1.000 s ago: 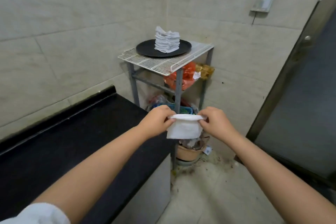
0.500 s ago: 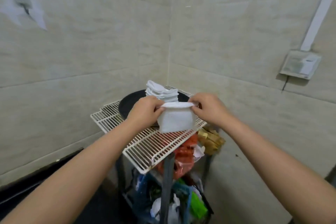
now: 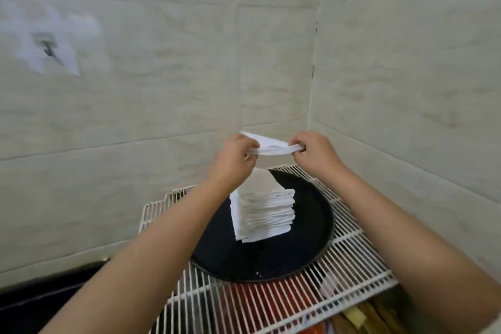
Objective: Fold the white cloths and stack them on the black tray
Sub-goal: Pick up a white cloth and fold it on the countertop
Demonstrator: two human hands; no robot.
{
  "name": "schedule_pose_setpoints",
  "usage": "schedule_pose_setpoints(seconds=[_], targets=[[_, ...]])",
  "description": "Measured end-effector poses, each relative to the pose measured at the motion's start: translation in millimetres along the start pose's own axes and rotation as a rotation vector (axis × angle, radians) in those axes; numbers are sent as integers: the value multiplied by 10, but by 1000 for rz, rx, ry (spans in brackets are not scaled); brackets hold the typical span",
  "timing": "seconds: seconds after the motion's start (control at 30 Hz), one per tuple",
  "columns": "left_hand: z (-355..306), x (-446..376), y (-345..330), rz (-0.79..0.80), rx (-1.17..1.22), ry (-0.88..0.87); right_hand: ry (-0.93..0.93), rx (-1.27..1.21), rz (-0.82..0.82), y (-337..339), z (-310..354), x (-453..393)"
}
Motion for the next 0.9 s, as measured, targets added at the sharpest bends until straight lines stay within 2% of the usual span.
schedule_pose_setpoints(seconds=[0.1, 0.17, 0.27, 0.37, 0.47, 0.57, 0.73, 0.9], targets=[[157, 181, -289, 117, -131, 73, 15, -44, 187, -356, -294, 158], [233, 286, -361, 113, -166, 109, 49, -86, 250, -487, -350, 254], [286, 418, -381, 84, -210, 177, 99, -119, 302, -549, -331, 321], [290, 542, -437, 129, -296, 207, 129, -108, 363, -573, -338, 345], [284, 641, -445, 129, -310, 202, 125, -49, 440, -564, -368, 389], [259, 766, -312, 86, -335, 194, 142, 47, 426, -444, -240, 423], [455, 1283, 366, 8, -456, 285, 249, 116, 349, -330, 671, 585], [1032, 2522, 1570, -61, -657, 520, 555, -34, 391, -703, 2394, 1223]])
Point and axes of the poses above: each hand's wrist, its own x-axis away from the middle knuckle, its own y-axis out of the back of the hand, z = x × y, the point moved 4 cm from there along -x, towards the middle knuckle, and after that the axes turned 8 degrees about y, right-handed, at the moved point
